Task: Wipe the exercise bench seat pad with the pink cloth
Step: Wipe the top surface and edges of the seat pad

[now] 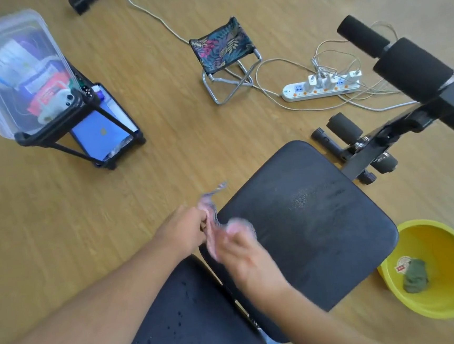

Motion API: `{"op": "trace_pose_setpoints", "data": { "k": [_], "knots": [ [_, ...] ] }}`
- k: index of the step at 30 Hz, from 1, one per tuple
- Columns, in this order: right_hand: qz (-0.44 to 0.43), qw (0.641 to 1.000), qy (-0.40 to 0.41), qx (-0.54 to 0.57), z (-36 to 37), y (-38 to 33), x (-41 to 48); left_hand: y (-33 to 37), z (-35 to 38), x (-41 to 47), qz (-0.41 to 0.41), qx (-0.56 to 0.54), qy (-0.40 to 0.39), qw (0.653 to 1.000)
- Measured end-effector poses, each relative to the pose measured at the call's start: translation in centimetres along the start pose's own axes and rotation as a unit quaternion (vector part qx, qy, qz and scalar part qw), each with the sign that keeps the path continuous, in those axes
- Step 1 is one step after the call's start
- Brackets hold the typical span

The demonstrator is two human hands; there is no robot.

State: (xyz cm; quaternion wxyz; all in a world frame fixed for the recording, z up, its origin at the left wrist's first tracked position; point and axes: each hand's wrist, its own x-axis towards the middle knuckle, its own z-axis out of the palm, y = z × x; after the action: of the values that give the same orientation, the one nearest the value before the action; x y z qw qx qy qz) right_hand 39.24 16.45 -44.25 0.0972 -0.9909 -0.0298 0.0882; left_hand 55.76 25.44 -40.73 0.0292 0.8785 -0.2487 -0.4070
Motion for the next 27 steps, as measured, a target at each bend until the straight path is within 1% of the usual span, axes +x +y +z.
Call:
{"op": "trace_pose_setpoints", "data": {
  "k": [1,2,3,4,5,6,7,8,9,10,11,12,13,14,15,16,17,18,19,20,21,22,23,24,25,26,27],
  "knots": [
    [-0.061,0.998,0.0,-0.016,0.7,-0.3,-0.2,0.0,0.0,-0.1,-0.008,0.019,-0.008,1.0],
    [-0.103,0.994,0.021,-0.013,0.7,1.0,0.1,-0.1,-0.1,-0.3,-0.009,0.025,-0.022,0.999],
    [-0.103,0.993,0.052,-0.013,0.4,3.1,0.8,-0.1,-0.3,-0.4,-0.014,0.02,-0.047,0.999],
    [-0.029,0.996,0.085,0.007,-0.1,5.8,1.7,-0.4,-0.6,-0.4,-0.009,0.008,-0.074,0.997],
    [0.083,0.987,0.131,0.041,-0.7,8.3,2.6,-0.7,-0.8,-0.3,-0.012,-0.016,-0.098,0.995],
    [0.202,0.96,0.177,0.074,-1.8,10.1,3.7,-0.8,-1.1,-0.3,-0.013,-0.044,-0.113,0.993],
    [0.268,0.941,0.18,0.097,-3.2,10.2,4.5,-0.9,-1.4,-0.1,-0.027,-0.071,-0.116,0.99],
    [0.279,0.943,0.168,0.071,-4.2,8.7,5.4,-1.1,-1.6,0.0,-0.047,-0.1,-0.099,0.989],
    [0.225,0.967,0.117,0.012,-4.0,6.6,5.5,-1.2,-1.8,0.2,-0.072,-0.128,-0.073,0.986],
    [0.136,0.988,0.037,-0.065,-2.9,3.8,4.8,-1.4,-1.8,0.4,-0.09,-0.154,-0.041,0.983],
    [0.014,0.993,-0.023,-0.119,-2.5,1.1,3.5,-1.6,-1.8,0.6,-0.099,-0.166,-0.014,0.981],
    [-0.113,0.986,-0.051,-0.109,-1.1,-0.9,1.8,-1.8,-1.8,0.7,-0.102,-0.17,-0.001,0.98],
    [-0.191,0.974,-0.06,-0.107,0.0,-1.2,0.5,-1.7,-1.7,0.8,-0.102,-0.169,0.002,0.98],
    [-0.218,0.972,-0.057,-0.067,0.6,0.2,0.1,-1.5,-1.4,0.8,-0.1,-0.166,-0.003,0.981],
    [-0.213,0.975,-0.033,-0.046,0.7,2.4,0.4,-1.2,-1.1,0.7,-0.095,-0.159,-0.008,0.983],
    [-0.167,0.986,0.009,-0.021,0.4,5.0,1.1,-1.0,-0.8,0.7,-0.091,-0.155,-0.012,0.984],
    [-0.102,0.993,0.061,0.007,-0.4,8.0,1.9,-0.7,-0.5,0.6,-0.088,-0.157,-0.014,0.984],
    [-0.016,0.992,0.123,0.022,-1.2,11.0,2.6,-0.4,-0.4,0.5,-0.089,-0.162,-0.014,0.983],
    [0.082,0.983,0.16,0.037,-1.9,13.3,3.1,-0.2,-0.3,0.5,-0.092,-0.169,-0.011,0.981],
    [0.167,0.967,0.184,0.059,-2.0,14.8,3.5,0.0,-0.3,0.4,-0.097,-0.172,-0.003,0.98],
    [0.235,0.946,0.212,0.07,-2.1,15.2,3.7,0.1,-0.2,0.5,-0.102,-0.174,0.008,0.979],
    [0.262,0.937,0.221,0.067,-2.0,14.4,4.1,0.2,-0.3,0.4,-0.11,-0.173,0.017,0.979],
    [0.242,0.942,0.221,0.067,-1.9,12.6,4.3,0.2,-0.2,0.4,-0.113,-0.182,0.018,0.977],
    [0.17,0.965,0.19,0.068,-1.9,9.8,4.3,0.2,-0.2,0.4,-0.116,-0.199,0.013,0.973],
    [0.034,0.993,0.11,0.037,-1.4,6.7,3.3,0.1,-0.1,0.4,-0.116,-0.219,0.003,0.969],
    [-0.107,0.992,0.046,-0.044,-1.0,4.6,1.7,0.2,-0.1,0.5,-0.117,-0.233,-0.01,0.965],
    [-0.198,0.976,-0.007,-0.091,-1.2,4.7,0.1,0.4,-0.1,0.5,-0.115,-0.238,-0.021,0.964]
  ]
}}
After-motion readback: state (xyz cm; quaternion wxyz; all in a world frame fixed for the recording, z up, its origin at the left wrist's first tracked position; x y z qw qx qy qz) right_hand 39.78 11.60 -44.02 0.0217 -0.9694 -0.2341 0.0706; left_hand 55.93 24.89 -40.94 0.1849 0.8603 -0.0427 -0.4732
